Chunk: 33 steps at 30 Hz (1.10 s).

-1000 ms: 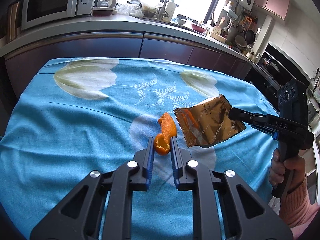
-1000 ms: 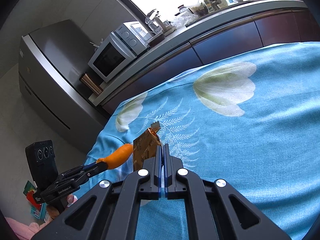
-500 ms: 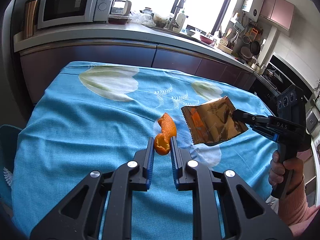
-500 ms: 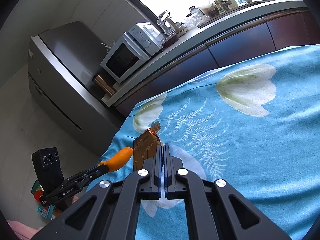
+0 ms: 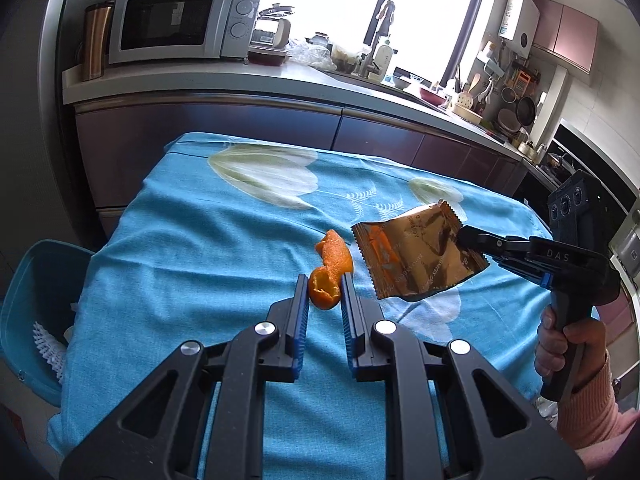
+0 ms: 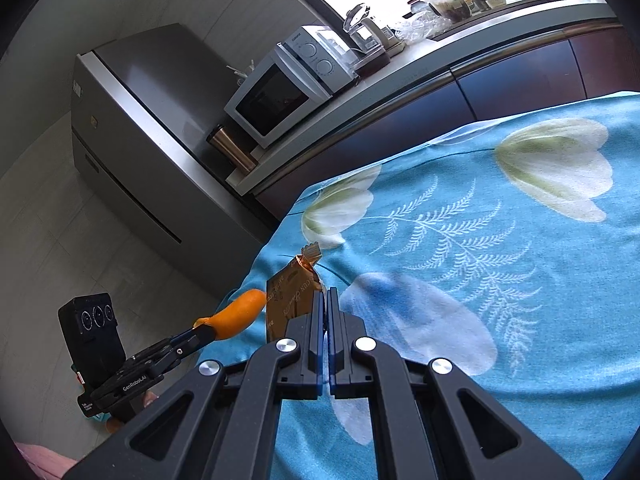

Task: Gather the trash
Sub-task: 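Carry the orange peel and gold wrapper to the teal bin with both tools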

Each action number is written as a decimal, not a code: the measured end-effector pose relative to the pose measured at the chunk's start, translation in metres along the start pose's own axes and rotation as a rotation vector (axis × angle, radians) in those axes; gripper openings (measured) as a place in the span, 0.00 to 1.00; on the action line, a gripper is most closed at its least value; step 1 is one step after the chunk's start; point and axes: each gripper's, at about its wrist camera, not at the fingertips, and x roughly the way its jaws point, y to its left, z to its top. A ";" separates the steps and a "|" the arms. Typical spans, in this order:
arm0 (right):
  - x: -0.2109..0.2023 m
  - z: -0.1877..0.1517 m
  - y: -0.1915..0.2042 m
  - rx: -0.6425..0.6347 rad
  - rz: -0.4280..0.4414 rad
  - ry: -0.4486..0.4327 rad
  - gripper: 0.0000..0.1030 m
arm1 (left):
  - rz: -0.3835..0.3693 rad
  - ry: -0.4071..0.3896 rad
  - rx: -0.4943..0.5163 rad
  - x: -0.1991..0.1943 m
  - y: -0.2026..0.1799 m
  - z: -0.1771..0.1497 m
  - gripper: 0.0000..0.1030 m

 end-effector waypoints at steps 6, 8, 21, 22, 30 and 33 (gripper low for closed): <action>0.016 -0.002 0.017 -0.017 0.025 0.025 0.01 | 0.030 -0.017 -0.016 -0.019 0.012 -0.004 0.16; 0.022 -0.002 0.022 -0.023 0.035 0.034 0.01 | 0.038 -0.023 -0.023 -0.024 0.017 -0.005 0.16; 0.062 -0.004 0.054 -0.066 0.090 0.087 0.01 | 0.112 -0.057 -0.071 -0.056 0.050 -0.009 0.16; 0.065 -0.004 0.057 -0.068 0.093 0.092 0.01 | 0.118 -0.059 -0.075 -0.058 0.053 -0.010 0.16; 0.092 -0.003 0.076 -0.094 0.124 0.133 0.01 | 0.161 -0.069 -0.109 -0.072 0.072 -0.014 0.16; 0.101 -0.003 0.083 -0.105 0.134 0.147 0.01 | 0.176 -0.077 -0.121 -0.077 0.080 -0.015 0.16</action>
